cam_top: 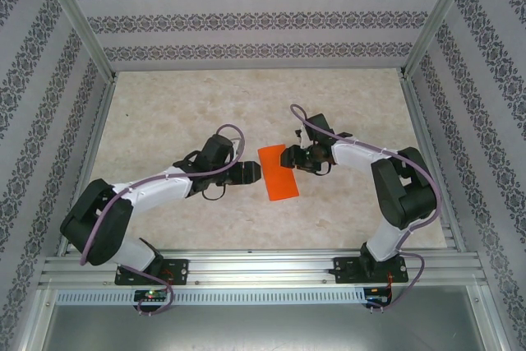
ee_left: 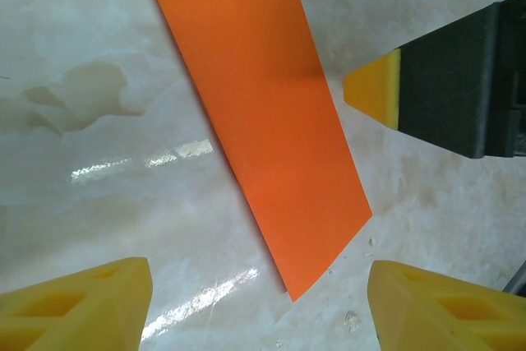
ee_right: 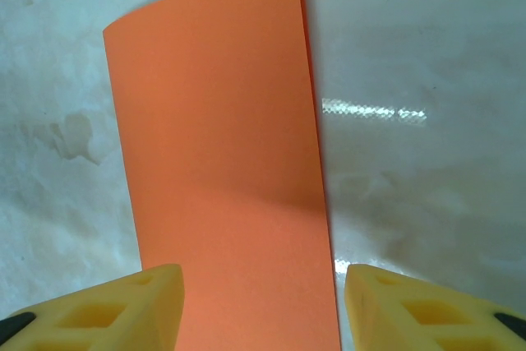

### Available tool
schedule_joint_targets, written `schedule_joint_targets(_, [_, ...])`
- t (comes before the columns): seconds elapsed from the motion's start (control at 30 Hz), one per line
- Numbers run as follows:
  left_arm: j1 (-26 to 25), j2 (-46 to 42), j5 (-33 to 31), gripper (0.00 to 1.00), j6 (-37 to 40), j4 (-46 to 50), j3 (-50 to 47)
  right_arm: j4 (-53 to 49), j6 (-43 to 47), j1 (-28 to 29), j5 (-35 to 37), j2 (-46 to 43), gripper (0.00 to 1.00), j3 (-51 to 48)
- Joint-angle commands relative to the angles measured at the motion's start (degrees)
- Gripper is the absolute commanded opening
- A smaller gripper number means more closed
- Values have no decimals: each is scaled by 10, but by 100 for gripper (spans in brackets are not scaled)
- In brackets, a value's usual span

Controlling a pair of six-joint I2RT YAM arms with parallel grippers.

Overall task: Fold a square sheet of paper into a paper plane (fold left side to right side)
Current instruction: Rotate the paper at the center of the table.

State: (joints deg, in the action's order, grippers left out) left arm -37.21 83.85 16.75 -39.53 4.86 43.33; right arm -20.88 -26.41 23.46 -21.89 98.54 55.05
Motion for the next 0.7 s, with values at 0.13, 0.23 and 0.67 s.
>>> schedule_joint_targets(0.13, [-5, -17, -7, 70, -8, -32, -24, -4, -22, 7, 8, -5, 54, -27])
schedule_joint_targets(0.23, [-6, -10, -4, 68, -7, -32, -16, -11, -37, 11, 4, -11, 53, -41])
schedule_joint_targets(0.67, [-5, 1, -11, 67, 4, -10, 6, -19, -85, 61, -6, -50, 51, -82])
